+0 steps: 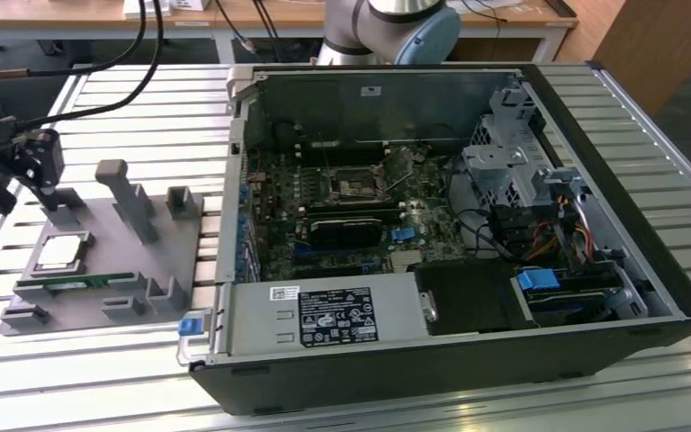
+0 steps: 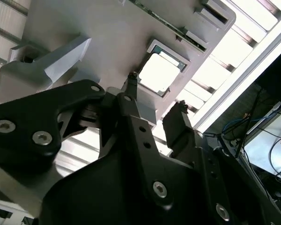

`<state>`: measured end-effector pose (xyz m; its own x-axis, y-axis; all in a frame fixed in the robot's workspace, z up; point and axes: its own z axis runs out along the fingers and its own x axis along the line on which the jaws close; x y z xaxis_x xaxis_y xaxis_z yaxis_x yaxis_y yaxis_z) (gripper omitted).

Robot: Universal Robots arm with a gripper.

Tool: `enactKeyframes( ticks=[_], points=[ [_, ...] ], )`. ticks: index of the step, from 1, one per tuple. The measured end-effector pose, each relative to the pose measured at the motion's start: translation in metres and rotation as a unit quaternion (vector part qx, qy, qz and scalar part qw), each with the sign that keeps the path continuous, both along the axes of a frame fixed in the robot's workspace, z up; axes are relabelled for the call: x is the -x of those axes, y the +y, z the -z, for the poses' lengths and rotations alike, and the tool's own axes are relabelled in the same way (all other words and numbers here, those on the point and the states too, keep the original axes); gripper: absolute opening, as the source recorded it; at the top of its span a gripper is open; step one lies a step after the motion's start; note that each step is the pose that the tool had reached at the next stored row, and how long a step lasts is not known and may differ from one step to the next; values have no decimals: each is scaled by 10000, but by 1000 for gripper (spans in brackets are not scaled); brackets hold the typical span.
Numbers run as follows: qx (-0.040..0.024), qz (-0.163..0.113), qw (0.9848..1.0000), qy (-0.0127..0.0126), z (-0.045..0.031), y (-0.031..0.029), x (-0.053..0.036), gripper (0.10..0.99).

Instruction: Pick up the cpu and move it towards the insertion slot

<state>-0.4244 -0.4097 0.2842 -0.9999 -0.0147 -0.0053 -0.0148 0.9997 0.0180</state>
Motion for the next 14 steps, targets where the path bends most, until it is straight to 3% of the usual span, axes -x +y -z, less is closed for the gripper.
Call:
enactKeyframes(
  ticks=[1, 2, 5, 6, 14],
  points=[
    [0, 0, 10000, 0, 11, 0, 3, 467],
    [0, 0, 10000, 0, 22, 0, 6, 584],
    [4, 9, 10000, 0, 67, 0, 10, 643],
    [5, 24, 10000, 0, 85, 1, 14, 706],
    [6, 120, 9999, 1, 211, -1, 42, 706]
  ],
)
